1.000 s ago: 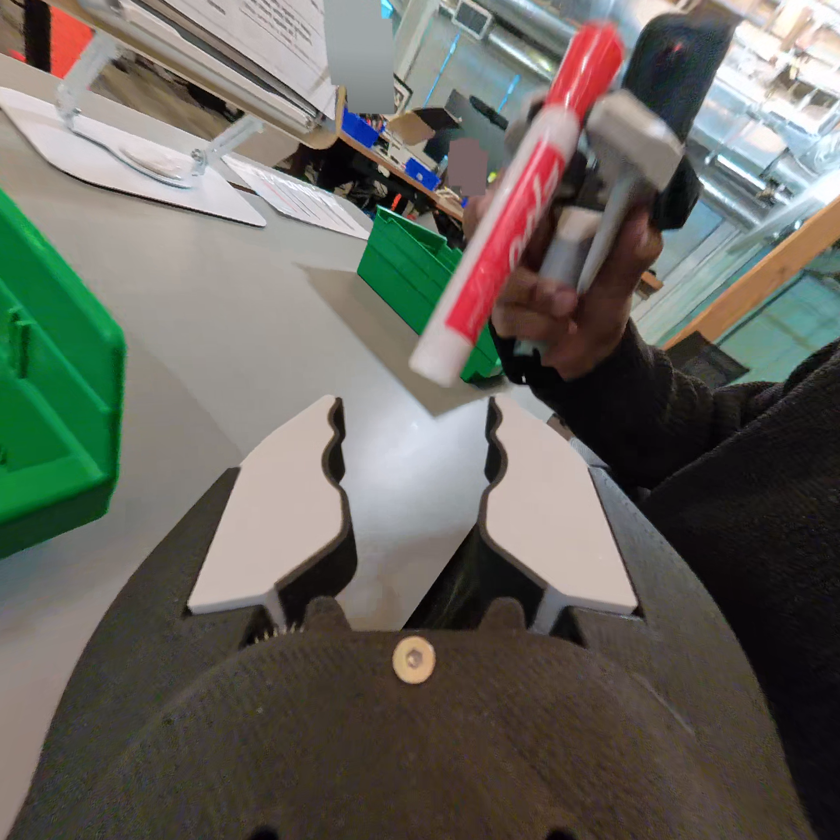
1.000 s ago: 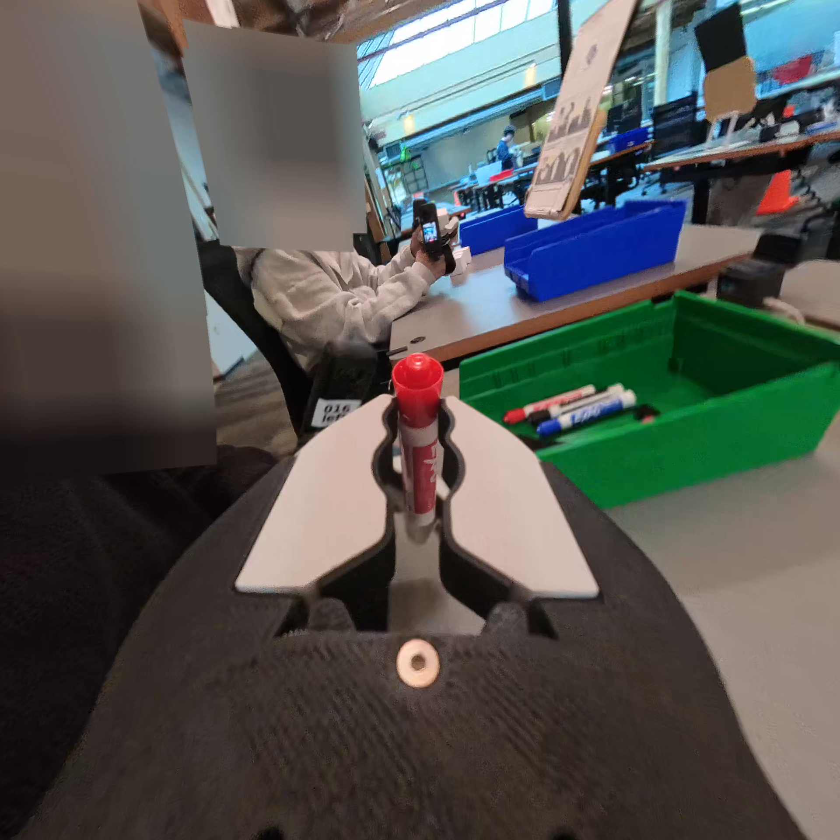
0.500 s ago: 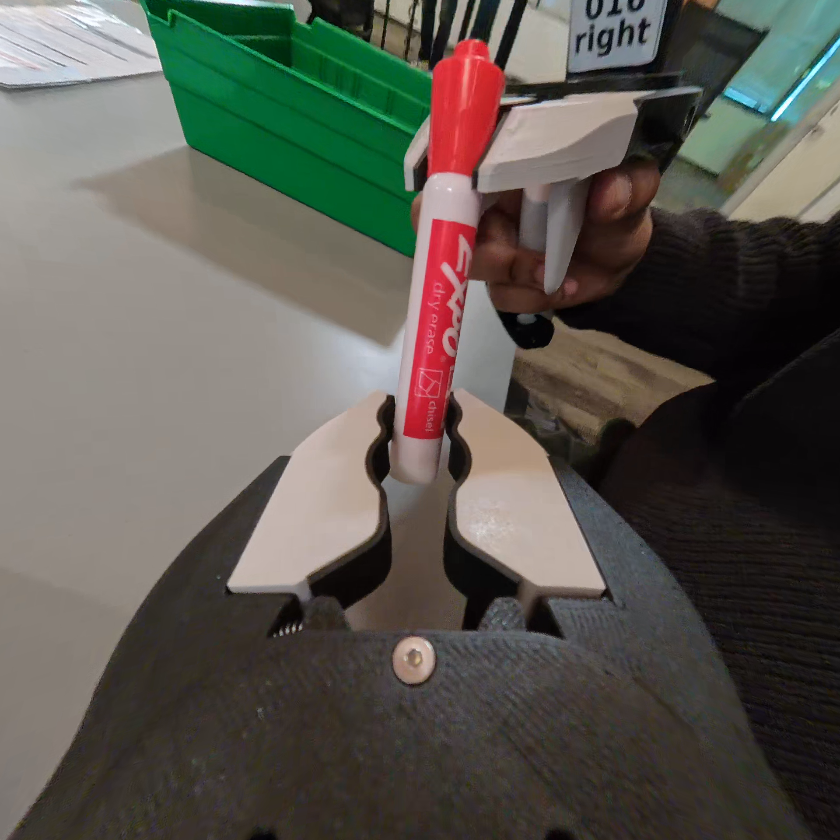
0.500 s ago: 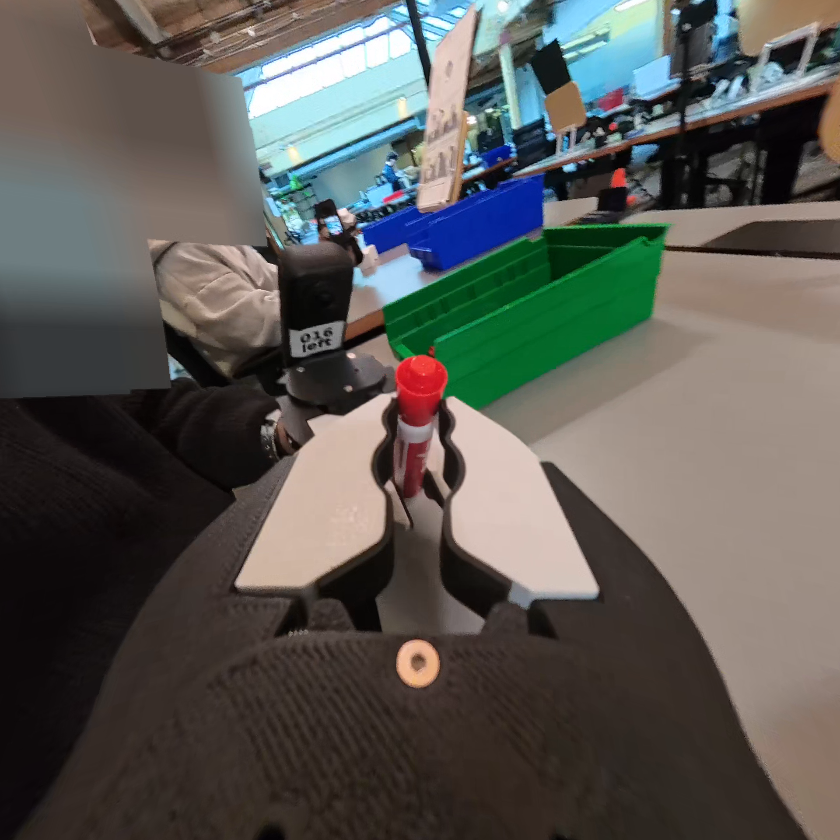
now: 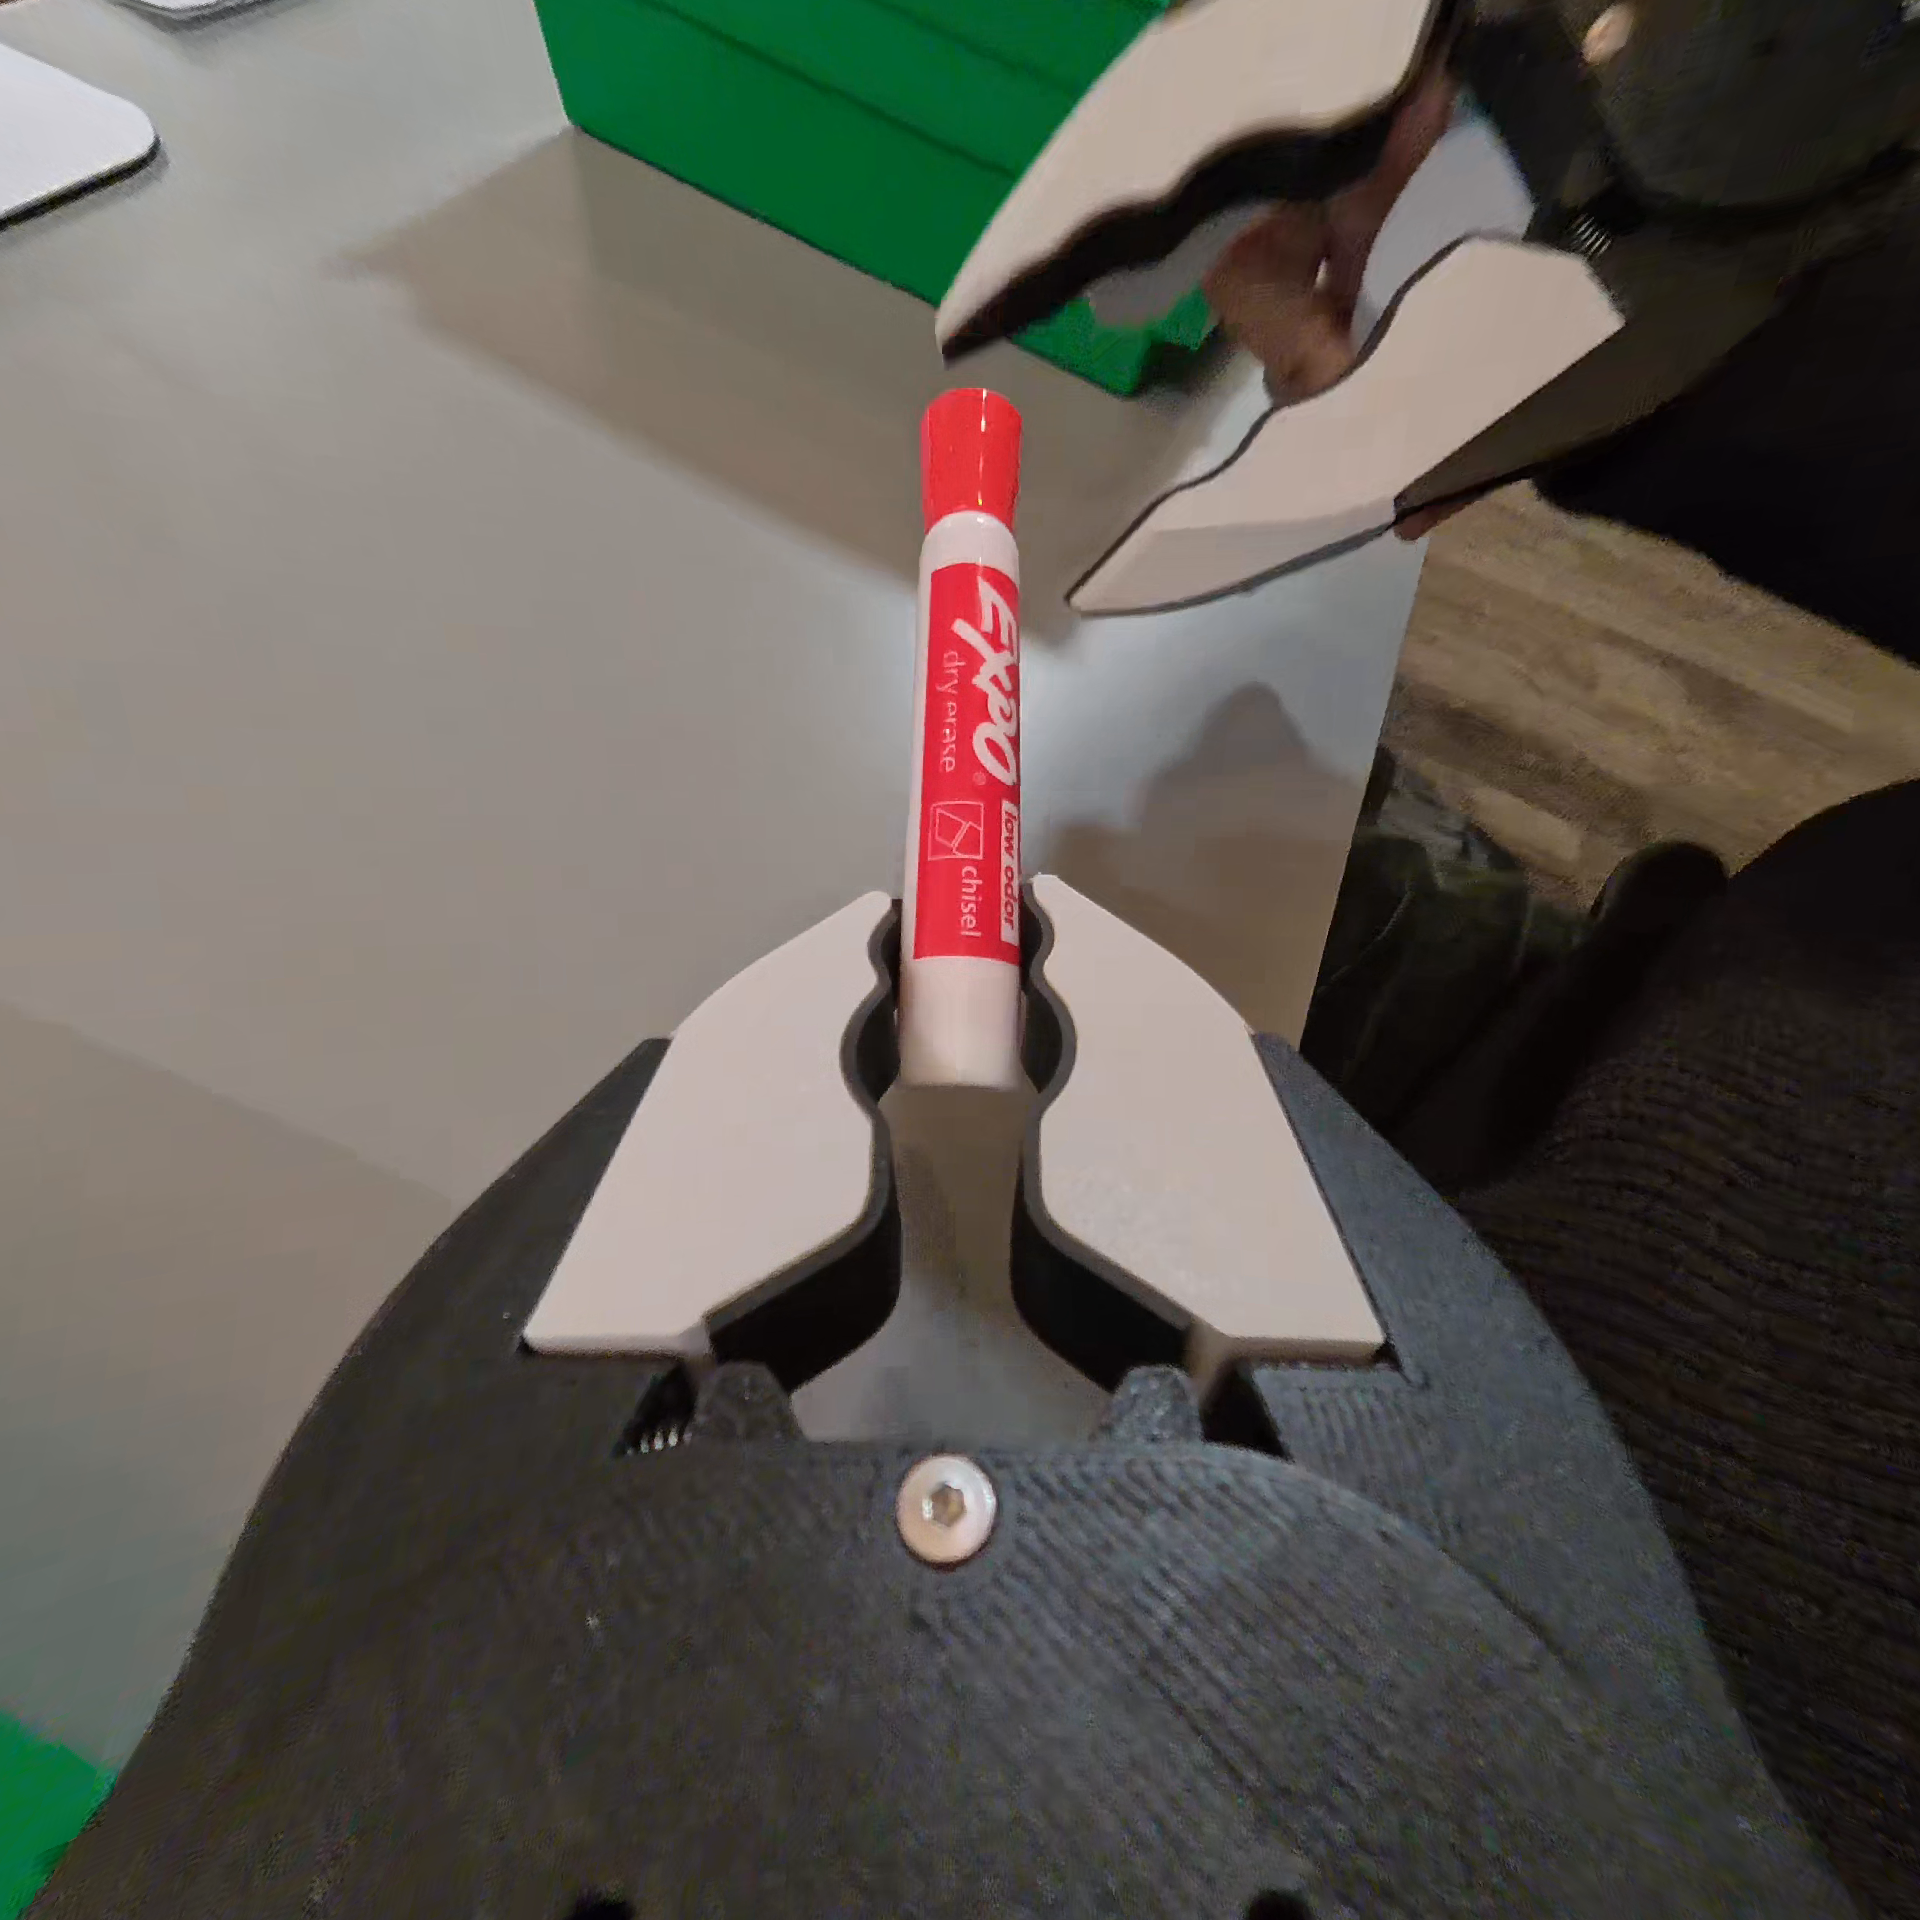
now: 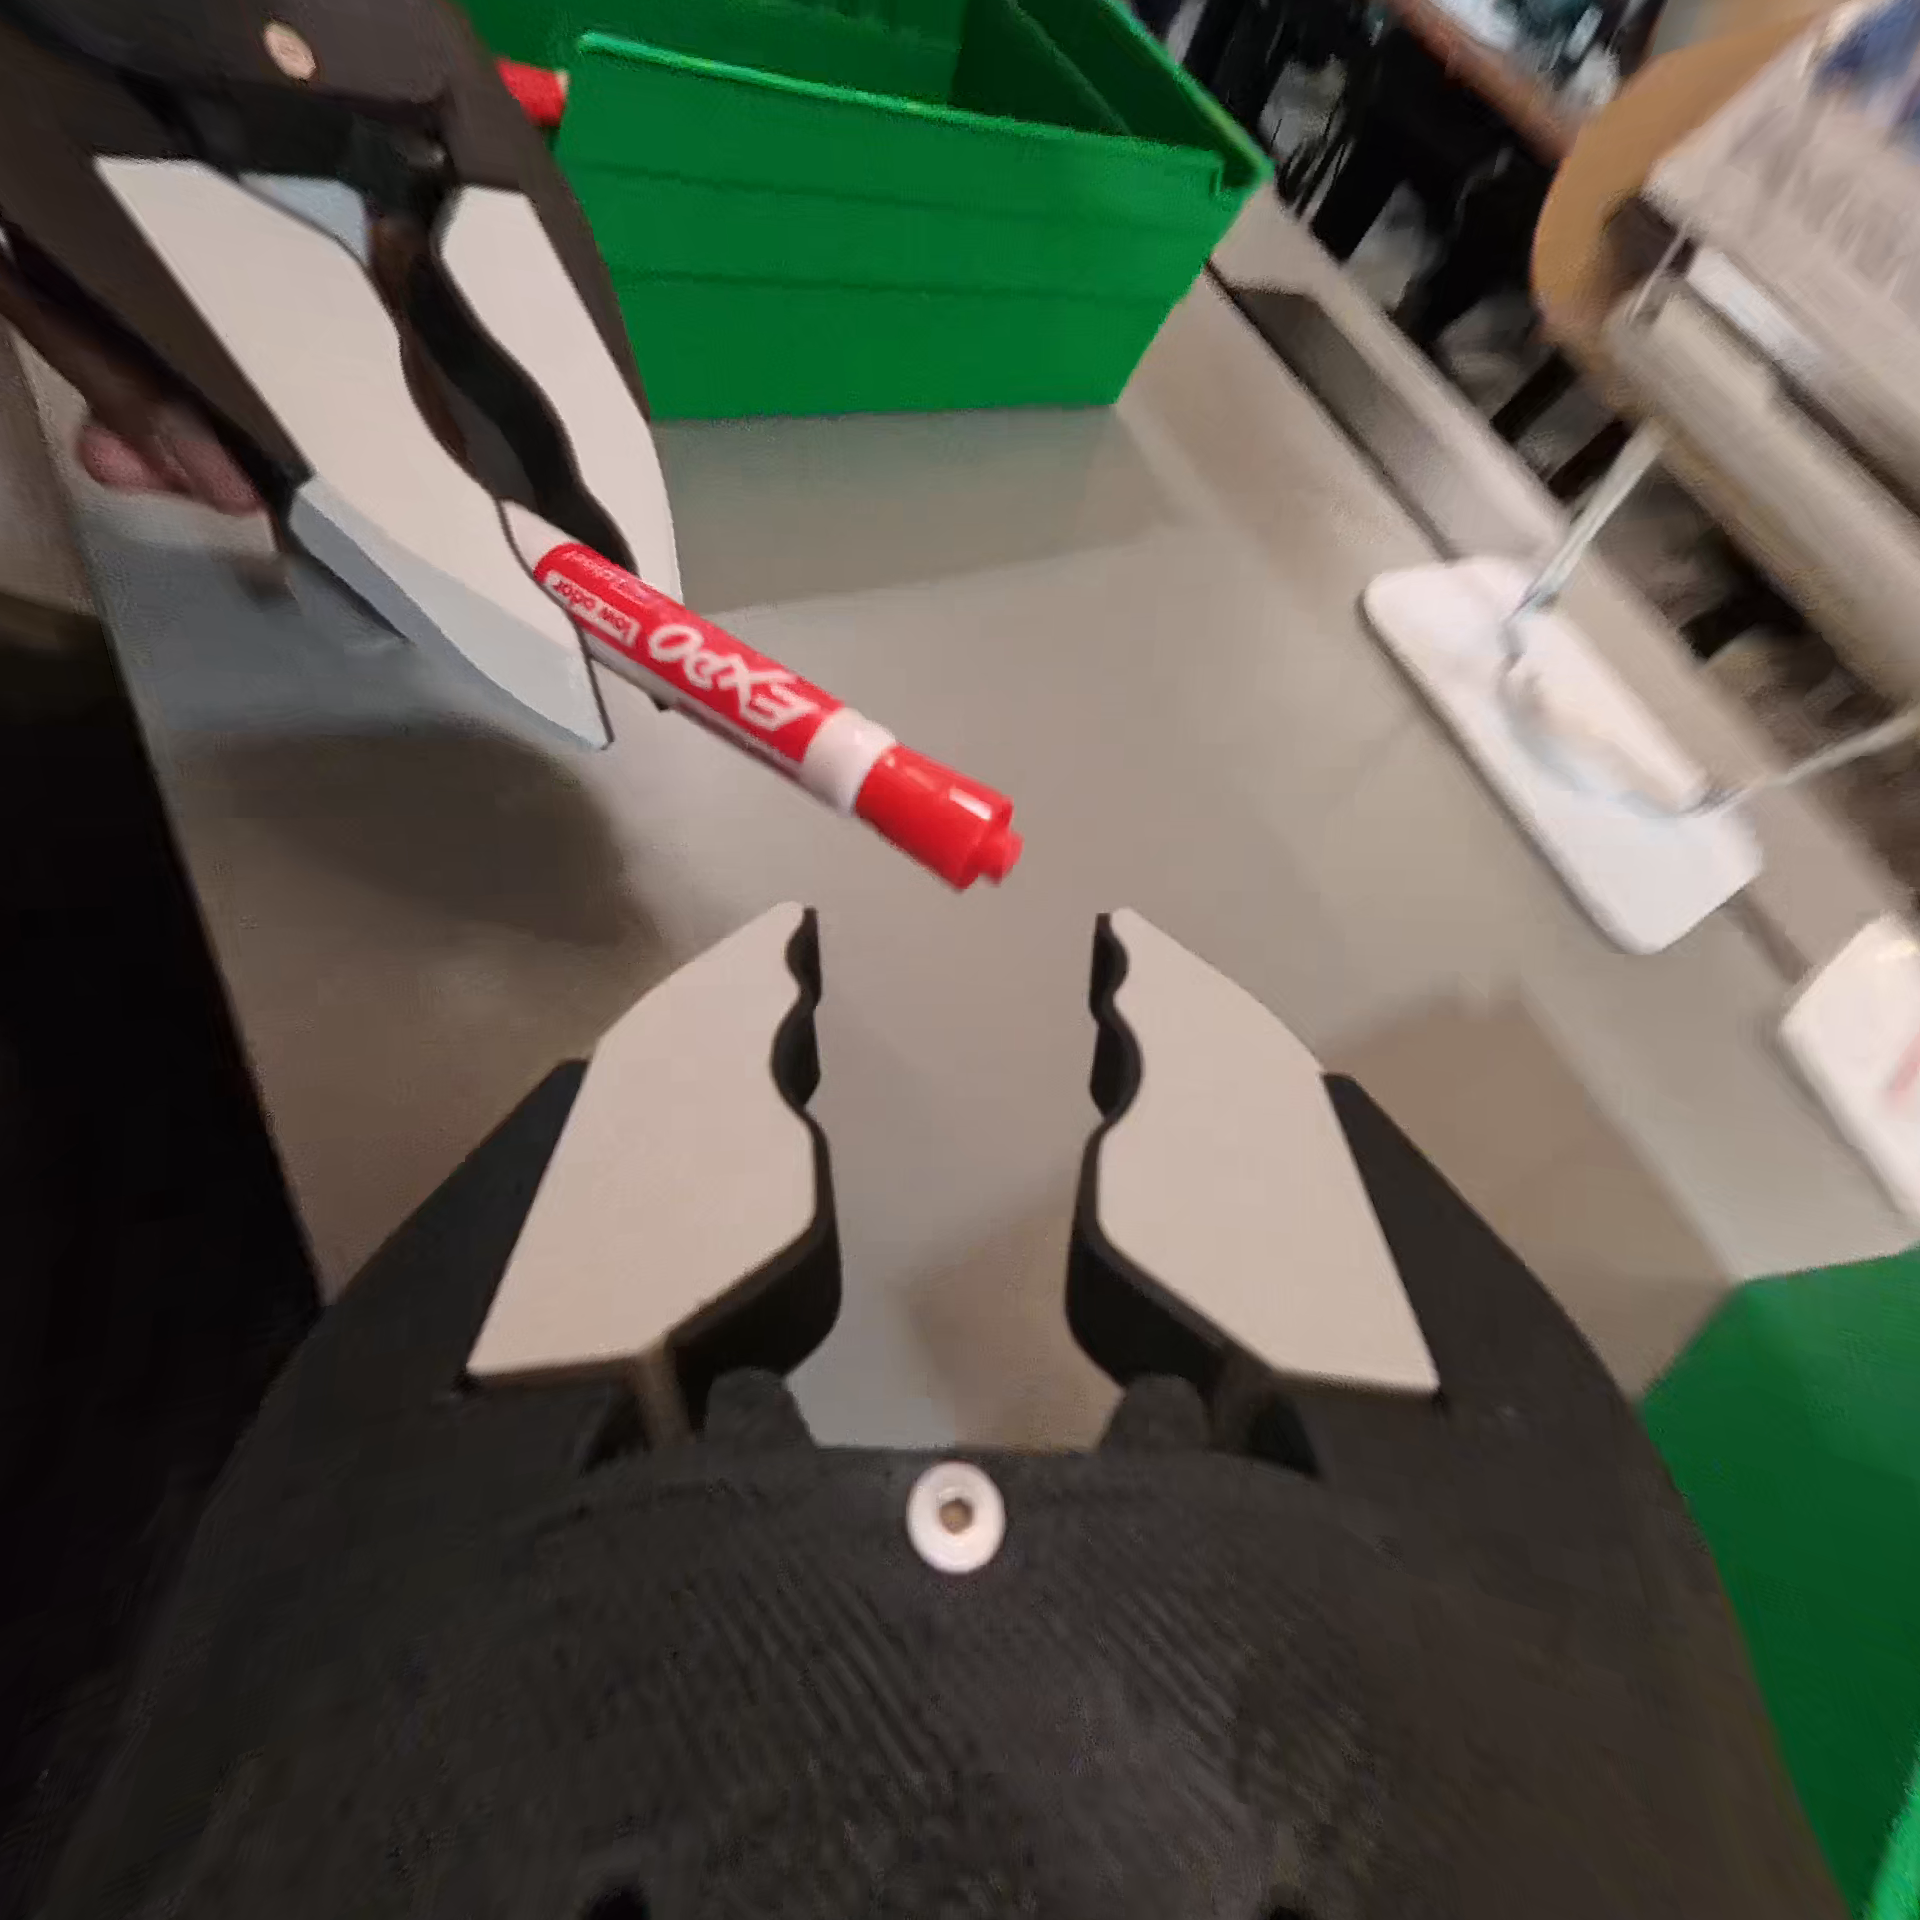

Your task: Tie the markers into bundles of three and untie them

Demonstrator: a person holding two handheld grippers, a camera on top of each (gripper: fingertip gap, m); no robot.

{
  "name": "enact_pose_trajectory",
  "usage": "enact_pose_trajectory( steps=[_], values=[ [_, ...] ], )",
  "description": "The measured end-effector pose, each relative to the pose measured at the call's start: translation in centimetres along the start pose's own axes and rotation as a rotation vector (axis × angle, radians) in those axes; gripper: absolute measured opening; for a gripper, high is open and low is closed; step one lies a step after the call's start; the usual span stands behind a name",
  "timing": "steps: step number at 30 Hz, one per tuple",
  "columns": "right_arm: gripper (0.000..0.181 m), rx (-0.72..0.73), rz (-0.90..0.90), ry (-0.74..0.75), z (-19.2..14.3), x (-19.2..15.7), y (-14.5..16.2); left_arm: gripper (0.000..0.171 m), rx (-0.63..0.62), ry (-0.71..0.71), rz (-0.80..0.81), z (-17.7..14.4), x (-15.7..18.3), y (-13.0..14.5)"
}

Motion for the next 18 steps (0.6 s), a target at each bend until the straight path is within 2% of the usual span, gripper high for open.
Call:
enact_pose_trajectory(
  steps=[4, 8, 9, 12, 18],
  values=[
    [0.043, -0.038, -0.387, 0.029, 1.5, -2.6, -1.6, 0.021, -0.063, -0.067, 0.088, -0.4, 0.7, 1.2],
    [0.030, -0.122, -0.669, -0.021, 3.9, -5.2, -2.2, 0.021, -0.121, -0.021, 0.009, -0.8, 1.1, 2.5],
    [0.022, -0.119, -0.698, -0.036, 4.4, -5.6, -2.4, 0.021, -0.121, -0.020, -0.008, -1.1, 1.1, 2.7],
    [0.019, -0.126, -0.730, -0.112, 5.4, -6.1, -2.9, 0.021, -0.123, -0.032, -0.047, -1.8, 0.9, 3.3],
    [0.017, -0.142, -0.678, -0.229, 6.7, -6.0, -4.0, 0.023, 0.004, -0.026, -0.140, -3.7, 0.5, 3.6]
  ],
)
Point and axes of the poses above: each gripper's, where its closed fingertips meet, z out along the fingers, y out of its underside, x = y × z across the jaws, the point moved 10 cm from there along -z, back along the fingers, and after that the axes turned 15 degrees about -z, right-handed, at the moved point
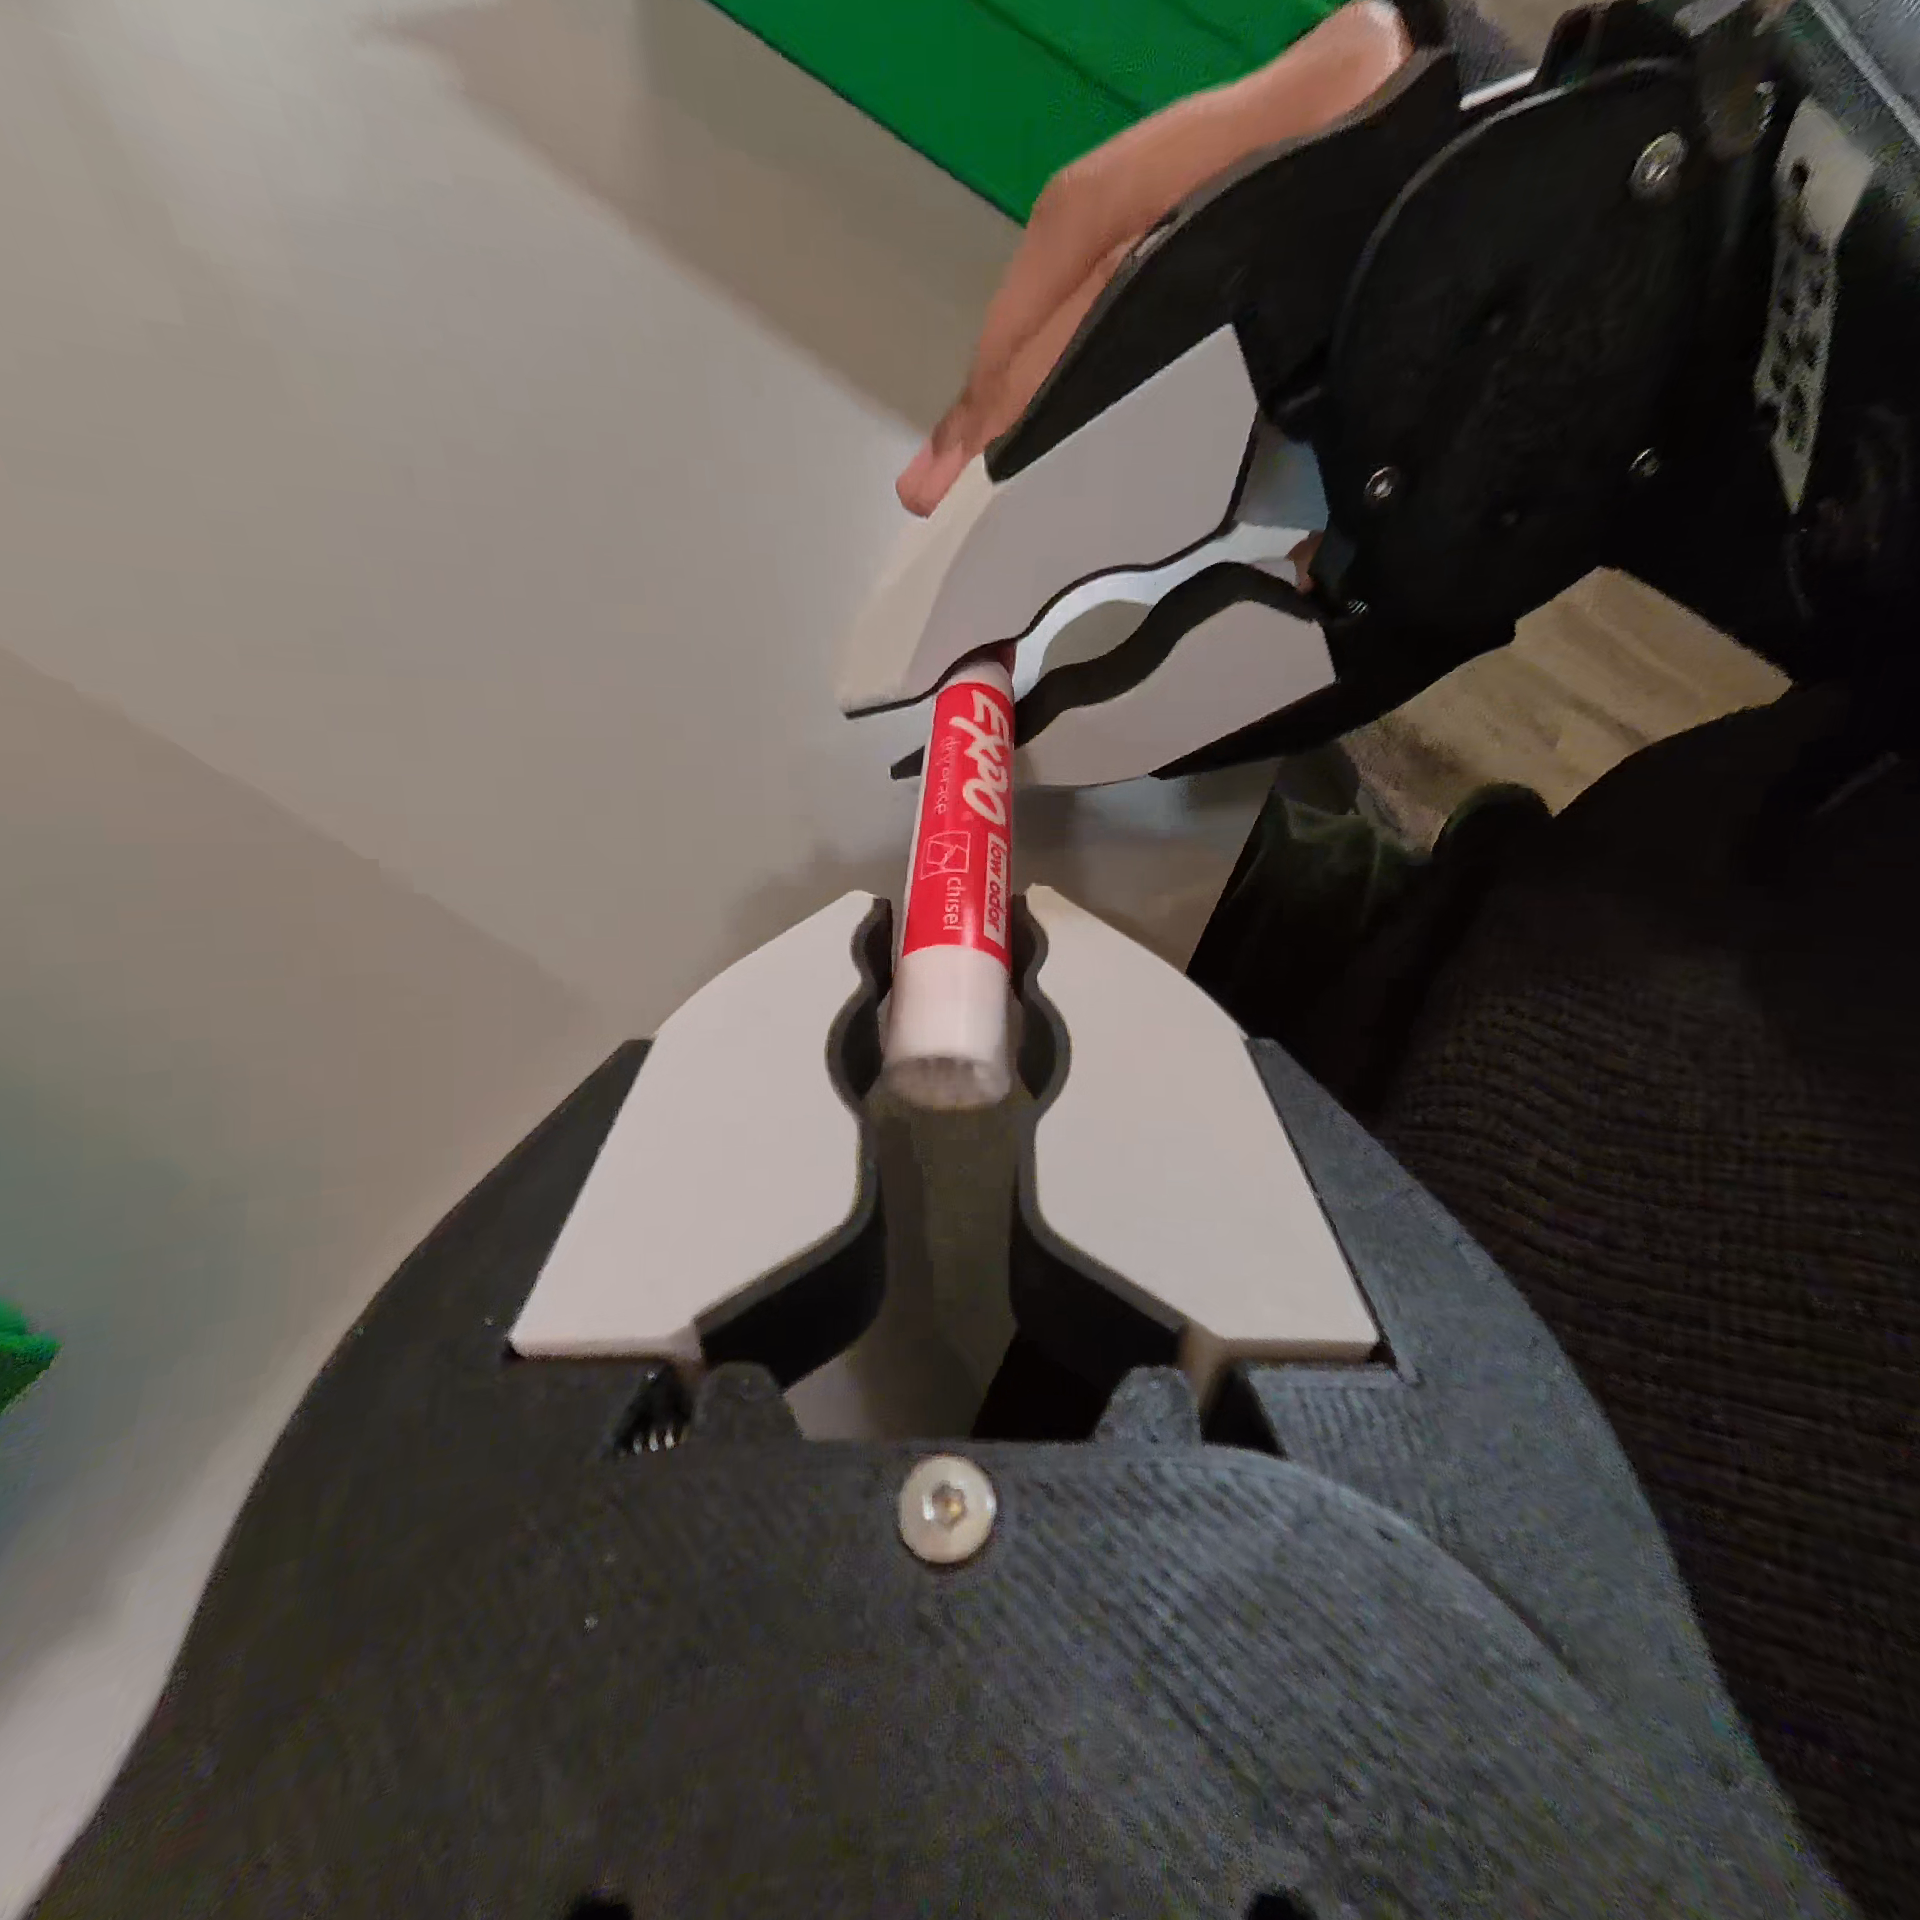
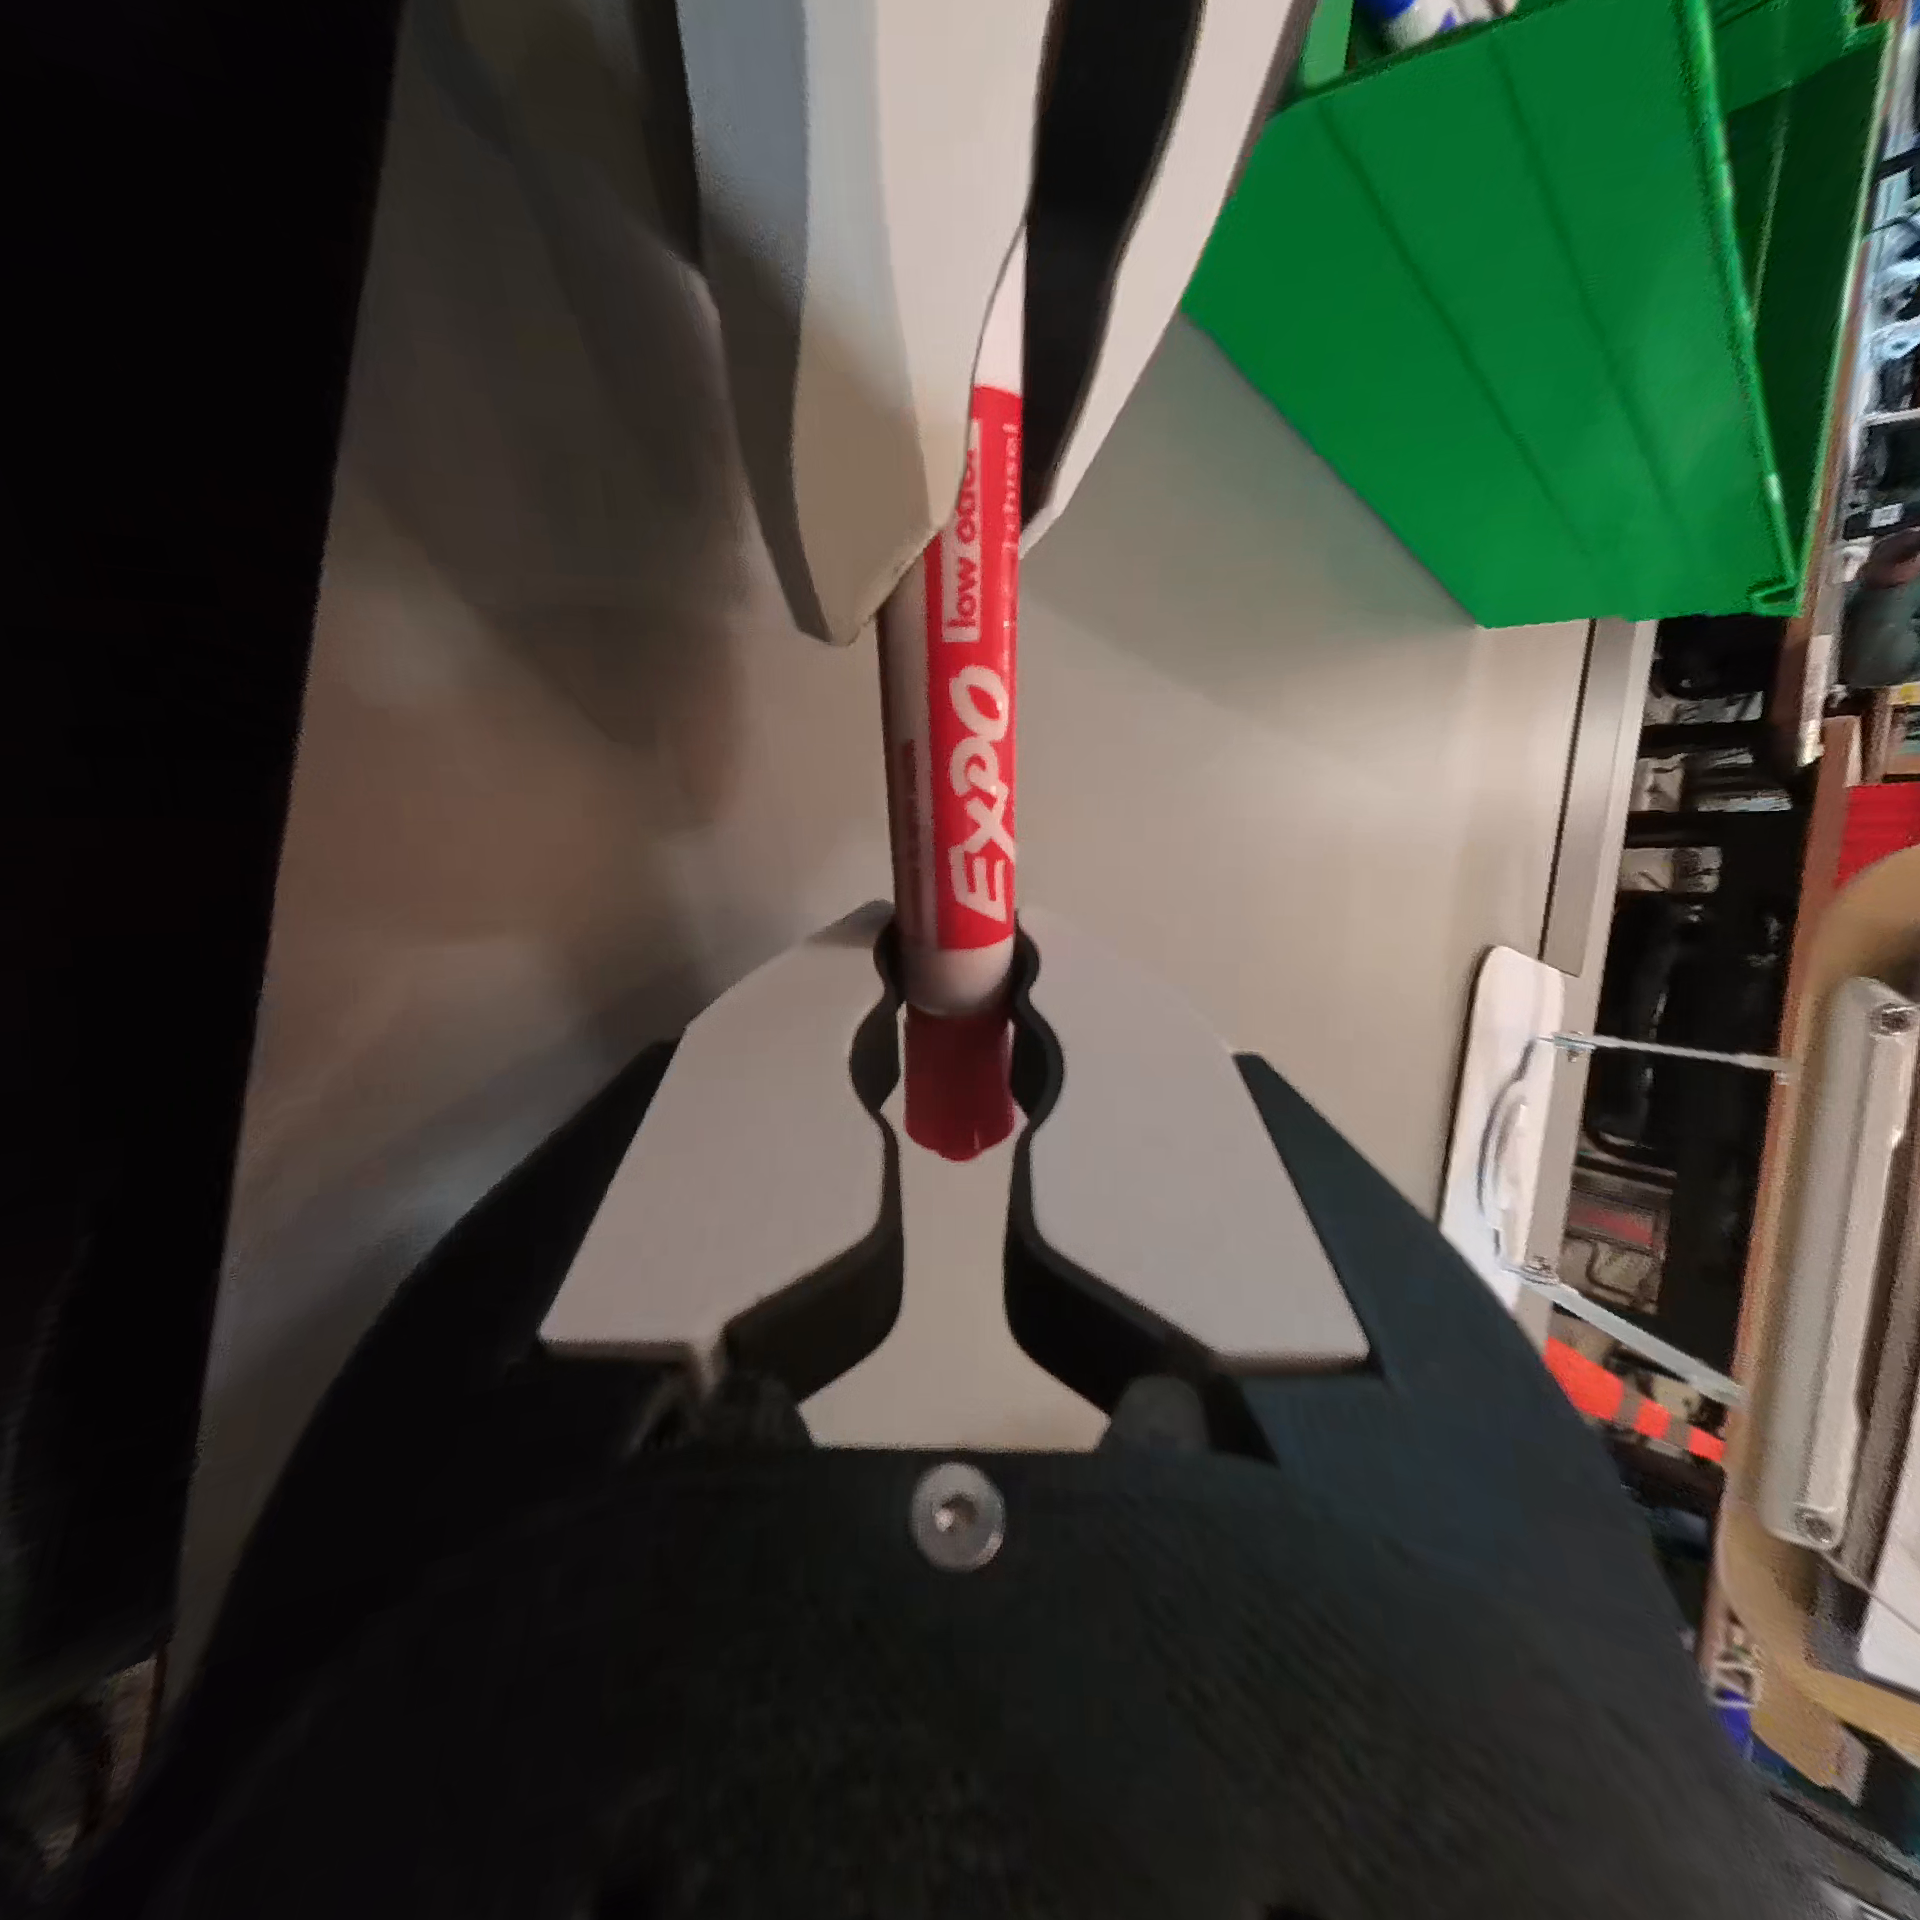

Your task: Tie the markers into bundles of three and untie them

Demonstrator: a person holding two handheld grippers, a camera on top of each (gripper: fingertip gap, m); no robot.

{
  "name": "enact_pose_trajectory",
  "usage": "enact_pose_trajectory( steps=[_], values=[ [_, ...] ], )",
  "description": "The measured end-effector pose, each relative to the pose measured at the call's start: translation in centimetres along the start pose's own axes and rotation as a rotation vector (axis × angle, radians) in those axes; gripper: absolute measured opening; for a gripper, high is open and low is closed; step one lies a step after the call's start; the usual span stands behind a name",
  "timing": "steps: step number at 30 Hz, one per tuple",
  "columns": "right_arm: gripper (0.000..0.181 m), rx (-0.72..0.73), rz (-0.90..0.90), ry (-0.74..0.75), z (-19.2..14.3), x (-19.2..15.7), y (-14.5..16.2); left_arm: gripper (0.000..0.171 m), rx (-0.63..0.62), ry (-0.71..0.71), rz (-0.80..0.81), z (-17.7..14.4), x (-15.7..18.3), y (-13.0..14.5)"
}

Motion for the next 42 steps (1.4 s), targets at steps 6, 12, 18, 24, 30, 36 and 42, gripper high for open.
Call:
enact_pose_trajectory(
  steps=[6, 12, 18, 24, 30, 36, 42],
  values=[
    [0.017, 0.017, 0.081, -0.073, 0.3, 0.6, -0.2, 0.021, 0.053, 0.057, -0.123, -0.8, -0.5, -0.3],
    [0.014, -0.012, 0.045, 0.019, 0.2, -0.3, -0.3, 0.022, 0.042, 0.118, -0.181, -0.5, -0.5, -0.6],
    [0.017, -0.074, 0.022, 0.017, 0.1, -0.7, -0.1, 0.022, 0.020, 0.120, -0.138, 0.4, 0.1, -0.7],
    [0.016, -0.069, 0.082, -0.052, -0.2, -0.2, 0.0, 0.022, 0.051, 0.139, -0.147, 0.4, 0.0, -1.0],
    [0.016, -0.036, 0.174, -0.144, -0.2, 0.2, 0.5, 0.025, 0.088, 0.091, -0.122, 0.2, -0.1, -1.1],
    [0.017, 0.040, 0.389, -0.342, -0.3, 1.5, 1.8, 0.035, 0.127, 0.046, -0.145, 0.0, -0.6, -1.3],
    [0.016, 0.036, 0.550, -0.574, -0.2, 3.7, 4.8, 0.053, 0.160, 0.000, -0.143, -0.2, -0.8, -1.4]
  ],
)
Point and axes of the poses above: each gripper's, where its closed fingertips meet, z out along the fingers, y out of its underside, x = y × z across the jaws, the point moved 10 cm from there along -z, back along the fingers, and after that the axes turned 15 degrees about -z, right-handed, at the moved point
